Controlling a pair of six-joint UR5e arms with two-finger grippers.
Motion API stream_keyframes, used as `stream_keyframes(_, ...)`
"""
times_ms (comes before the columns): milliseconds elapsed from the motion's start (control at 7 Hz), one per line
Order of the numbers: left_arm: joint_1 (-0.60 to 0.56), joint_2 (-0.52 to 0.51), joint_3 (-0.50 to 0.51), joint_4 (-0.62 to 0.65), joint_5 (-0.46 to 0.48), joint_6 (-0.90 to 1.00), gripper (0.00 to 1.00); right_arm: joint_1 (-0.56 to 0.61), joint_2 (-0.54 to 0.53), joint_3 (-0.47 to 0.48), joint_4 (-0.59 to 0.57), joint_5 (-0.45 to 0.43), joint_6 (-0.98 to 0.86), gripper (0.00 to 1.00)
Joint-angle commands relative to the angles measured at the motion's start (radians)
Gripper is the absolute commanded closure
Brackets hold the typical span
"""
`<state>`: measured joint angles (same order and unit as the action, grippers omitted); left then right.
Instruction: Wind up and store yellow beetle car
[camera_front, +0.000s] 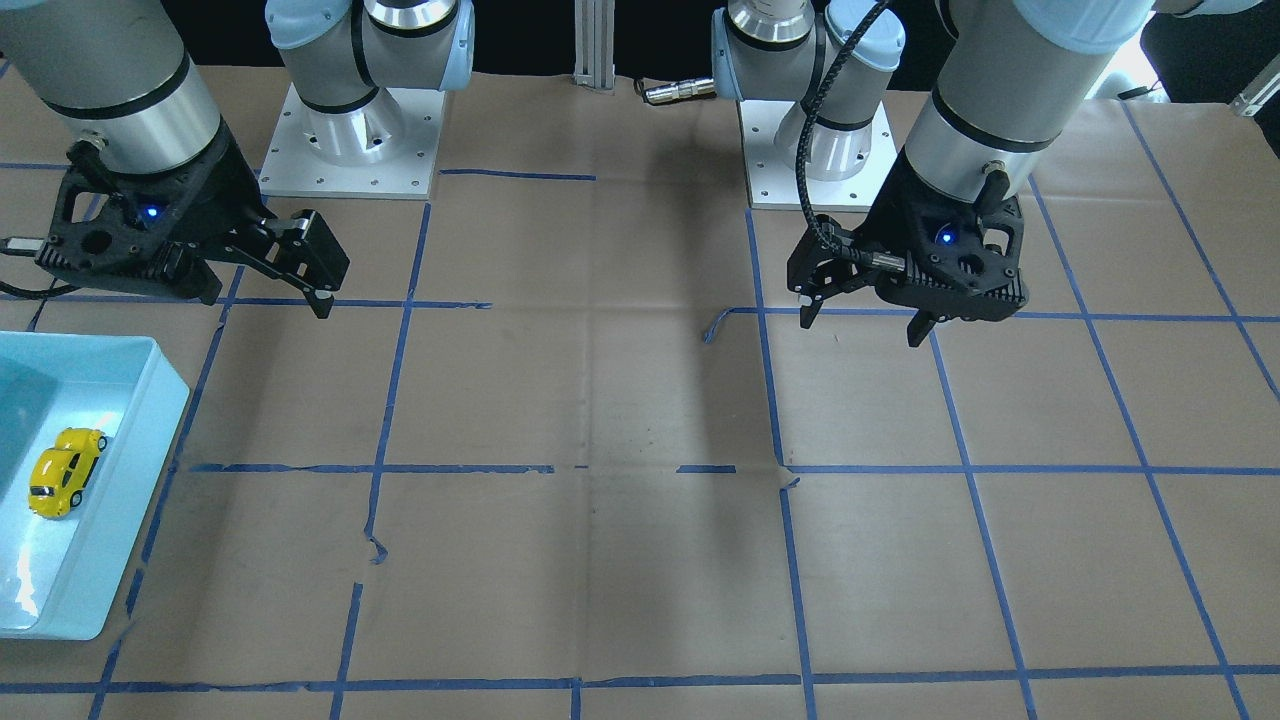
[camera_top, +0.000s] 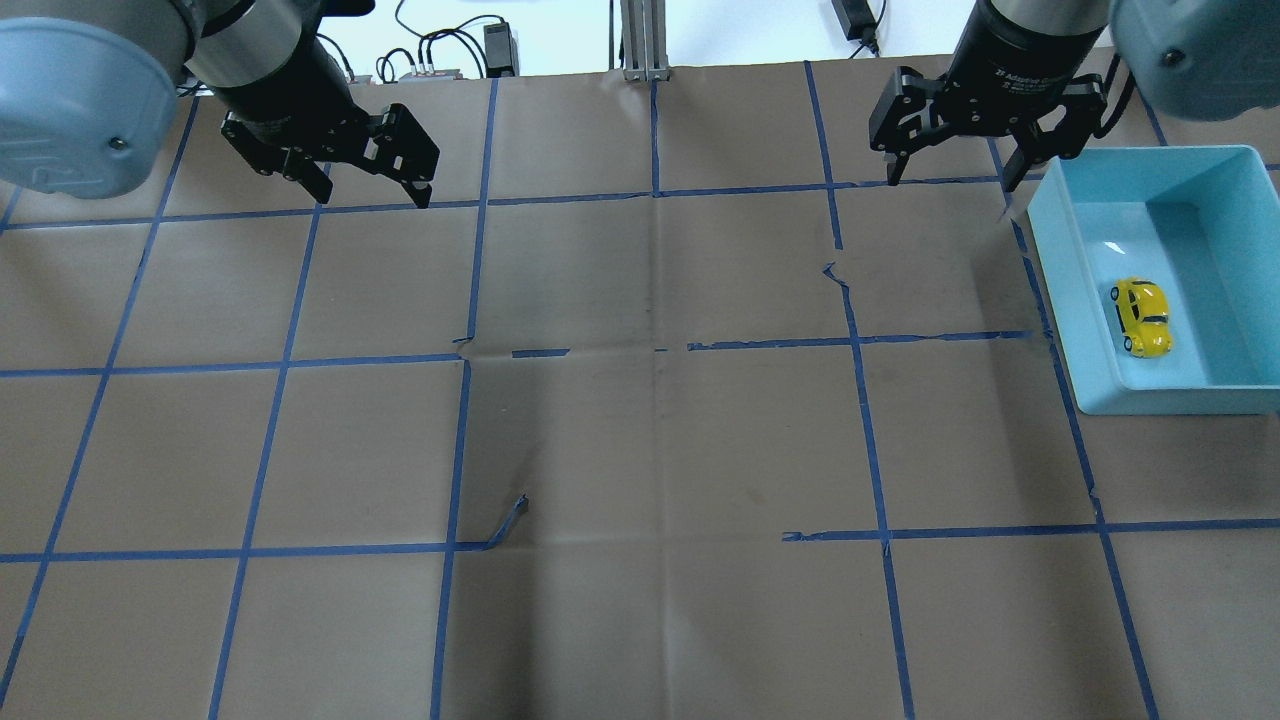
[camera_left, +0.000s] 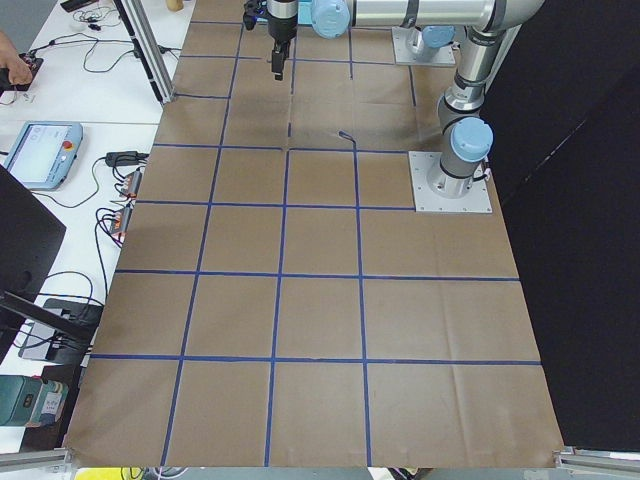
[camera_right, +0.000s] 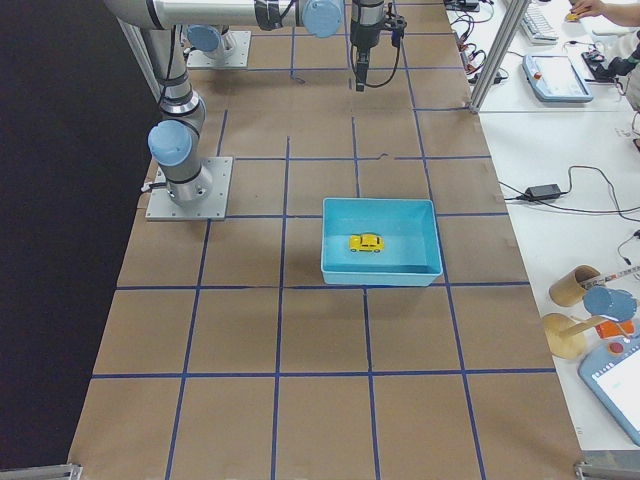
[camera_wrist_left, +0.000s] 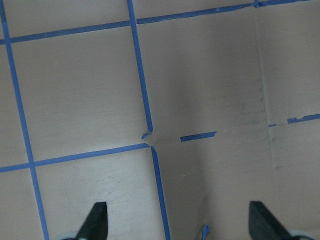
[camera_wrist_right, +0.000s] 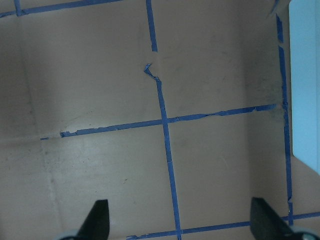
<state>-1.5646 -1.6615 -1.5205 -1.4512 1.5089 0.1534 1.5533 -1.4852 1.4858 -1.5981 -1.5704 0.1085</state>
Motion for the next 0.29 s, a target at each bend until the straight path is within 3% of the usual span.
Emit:
stream_keyframes(0,0.0,0.009,-0.007,0.0,-0.001,0.0,0.0,0.001,-0.013,0.005,0.001,0.0,0.0,0.0)
stream_keyframes(143,0.0,0.009,-0.009,0.0,-0.001,0.0,0.0,0.001,-0.013,0.008,0.001,0.001,0.0,0.0)
